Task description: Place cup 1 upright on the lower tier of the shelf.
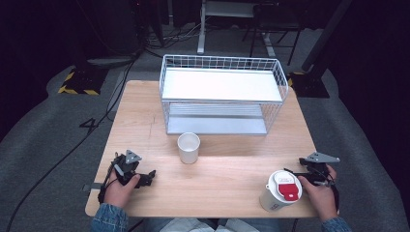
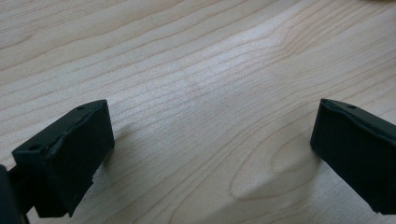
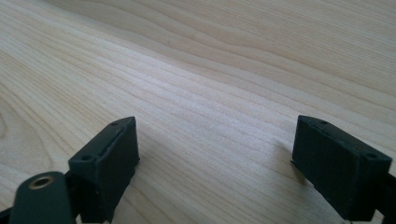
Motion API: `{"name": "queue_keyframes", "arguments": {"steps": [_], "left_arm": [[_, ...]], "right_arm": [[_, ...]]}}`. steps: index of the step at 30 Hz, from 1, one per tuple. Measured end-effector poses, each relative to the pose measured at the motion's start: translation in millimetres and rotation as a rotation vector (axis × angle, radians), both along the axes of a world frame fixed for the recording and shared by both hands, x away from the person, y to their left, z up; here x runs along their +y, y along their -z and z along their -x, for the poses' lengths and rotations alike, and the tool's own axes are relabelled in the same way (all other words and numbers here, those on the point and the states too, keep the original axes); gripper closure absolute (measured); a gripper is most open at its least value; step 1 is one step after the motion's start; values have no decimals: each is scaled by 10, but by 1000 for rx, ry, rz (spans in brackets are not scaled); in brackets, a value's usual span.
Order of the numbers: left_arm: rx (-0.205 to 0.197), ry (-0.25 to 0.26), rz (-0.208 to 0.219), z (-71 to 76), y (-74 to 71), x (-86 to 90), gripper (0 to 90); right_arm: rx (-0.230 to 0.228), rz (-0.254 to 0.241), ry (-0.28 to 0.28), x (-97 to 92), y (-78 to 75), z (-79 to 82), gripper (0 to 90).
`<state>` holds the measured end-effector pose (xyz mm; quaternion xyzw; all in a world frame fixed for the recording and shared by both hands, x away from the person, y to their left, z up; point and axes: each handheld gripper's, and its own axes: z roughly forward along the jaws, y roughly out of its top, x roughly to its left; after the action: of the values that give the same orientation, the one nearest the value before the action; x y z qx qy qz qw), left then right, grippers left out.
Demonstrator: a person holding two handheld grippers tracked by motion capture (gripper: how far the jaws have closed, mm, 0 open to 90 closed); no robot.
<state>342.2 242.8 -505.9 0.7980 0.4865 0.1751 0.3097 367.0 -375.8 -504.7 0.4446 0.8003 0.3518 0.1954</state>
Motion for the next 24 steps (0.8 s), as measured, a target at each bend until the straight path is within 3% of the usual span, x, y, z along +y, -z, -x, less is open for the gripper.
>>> {"name": "queue_keyframes", "arguments": {"steps": [18, 24], "left_arm": [[1, -42, 2, 32, -1, -28, 1], [-5, -30, 6, 32, -6, -19, 17]], "right_arm": [[0, 2, 15, 5, -1, 13, 148], [0, 1, 17, 5, 0, 16, 147]]}}
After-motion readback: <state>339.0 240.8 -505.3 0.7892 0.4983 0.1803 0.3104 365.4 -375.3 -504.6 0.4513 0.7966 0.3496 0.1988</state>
